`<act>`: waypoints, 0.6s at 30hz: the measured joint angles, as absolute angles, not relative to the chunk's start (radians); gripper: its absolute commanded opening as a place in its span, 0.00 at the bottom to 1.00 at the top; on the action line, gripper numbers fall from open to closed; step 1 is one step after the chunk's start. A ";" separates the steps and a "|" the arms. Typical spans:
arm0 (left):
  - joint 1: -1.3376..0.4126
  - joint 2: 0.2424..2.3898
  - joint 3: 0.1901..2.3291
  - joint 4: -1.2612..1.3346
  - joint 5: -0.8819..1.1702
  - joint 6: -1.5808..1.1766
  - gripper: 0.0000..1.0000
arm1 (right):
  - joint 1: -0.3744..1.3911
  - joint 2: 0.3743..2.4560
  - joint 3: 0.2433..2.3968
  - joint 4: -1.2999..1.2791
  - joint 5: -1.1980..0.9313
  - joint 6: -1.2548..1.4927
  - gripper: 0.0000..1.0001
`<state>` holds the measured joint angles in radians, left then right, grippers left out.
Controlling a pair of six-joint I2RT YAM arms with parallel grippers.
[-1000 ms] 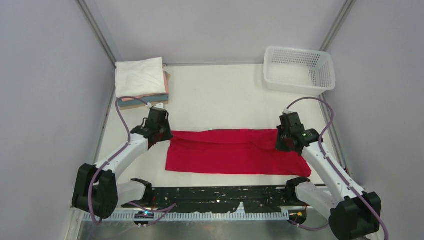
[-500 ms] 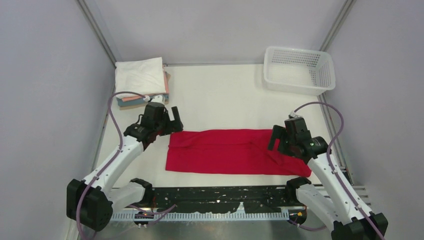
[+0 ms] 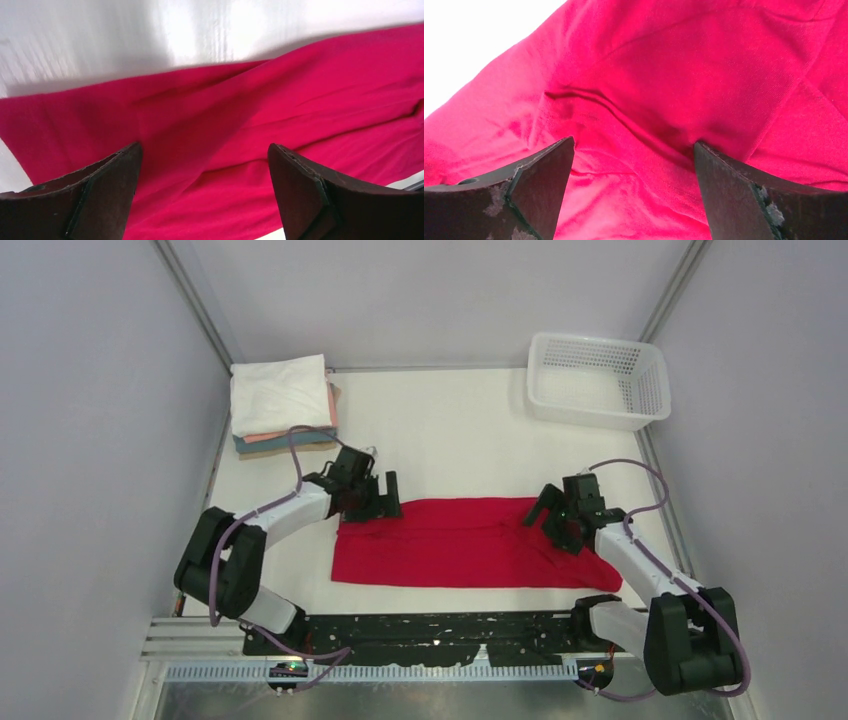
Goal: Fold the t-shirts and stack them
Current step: Rotate the tshirt 80 degree
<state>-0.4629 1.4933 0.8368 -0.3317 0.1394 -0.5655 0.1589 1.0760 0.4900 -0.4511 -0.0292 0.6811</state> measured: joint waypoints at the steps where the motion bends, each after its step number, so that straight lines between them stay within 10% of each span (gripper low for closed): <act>1: -0.463 1.500 0.823 -0.332 0.139 -0.569 0.98 | 0.136 1.091 0.492 -0.439 -0.037 0.689 0.95; 18: -0.464 1.036 0.407 -0.220 0.146 -0.776 0.98 | 0.289 1.711 0.955 -0.132 -0.067 0.681 0.95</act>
<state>-0.4637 1.0363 0.4068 -0.2203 0.1459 -0.7757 0.2886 1.7107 0.9550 -0.1318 -0.0666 0.6811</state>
